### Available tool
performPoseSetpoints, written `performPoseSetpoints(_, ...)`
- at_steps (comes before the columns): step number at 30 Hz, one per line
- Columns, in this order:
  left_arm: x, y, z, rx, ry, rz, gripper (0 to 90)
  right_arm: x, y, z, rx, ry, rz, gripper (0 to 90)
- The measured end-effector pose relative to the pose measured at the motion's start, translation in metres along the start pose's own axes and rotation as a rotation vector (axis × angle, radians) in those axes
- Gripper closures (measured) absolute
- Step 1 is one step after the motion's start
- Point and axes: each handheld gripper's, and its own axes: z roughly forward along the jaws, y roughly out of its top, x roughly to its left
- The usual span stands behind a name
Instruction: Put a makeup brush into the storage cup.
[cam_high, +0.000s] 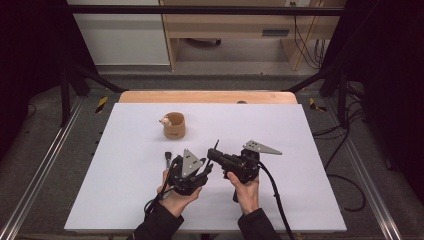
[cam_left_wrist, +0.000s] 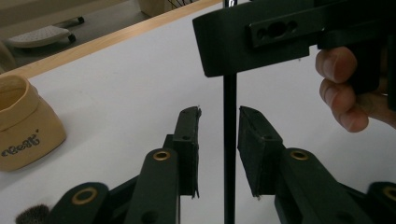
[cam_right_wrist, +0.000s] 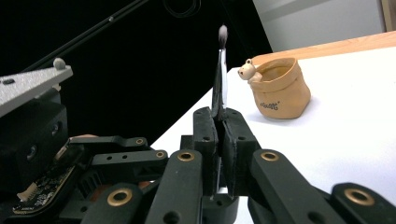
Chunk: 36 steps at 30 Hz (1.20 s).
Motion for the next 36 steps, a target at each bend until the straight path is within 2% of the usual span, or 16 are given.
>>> performPoseSetpoints(7, 0.0, 0.005, 0.0, -0.008, -0.002, -0.007, 75.8, 0.002, -0.001, 0.001, 0.005, 0.003, -0.026, 85.7)
performPoseSetpoints(14, -0.001, 0.006, 0.0, -0.017, -0.005, -0.014, 83.1, 0.004, -0.002, 0.003, 0.011, 0.008, -0.03, 85.7)
performPoseSetpoints(25, 0.0, 0.005, -0.001, -0.019, 0.005, -0.015, 84.4, 0.006, -0.003, 0.004, 0.006, 0.003, -0.037, 85.1)
performPoseSetpoints(29, 0.004, 0.004, -0.001, -0.018, 0.018, -0.023, 84.4, 0.006, -0.002, 0.002, -0.016, -0.004, -0.041, 77.8)
performPoseSetpoints(36, 0.019, 0.001, -0.006, -0.021, 0.033, -0.048, 84.4, 0.004, 0.004, -0.008, -0.039, -0.032, -0.084, 65.0)
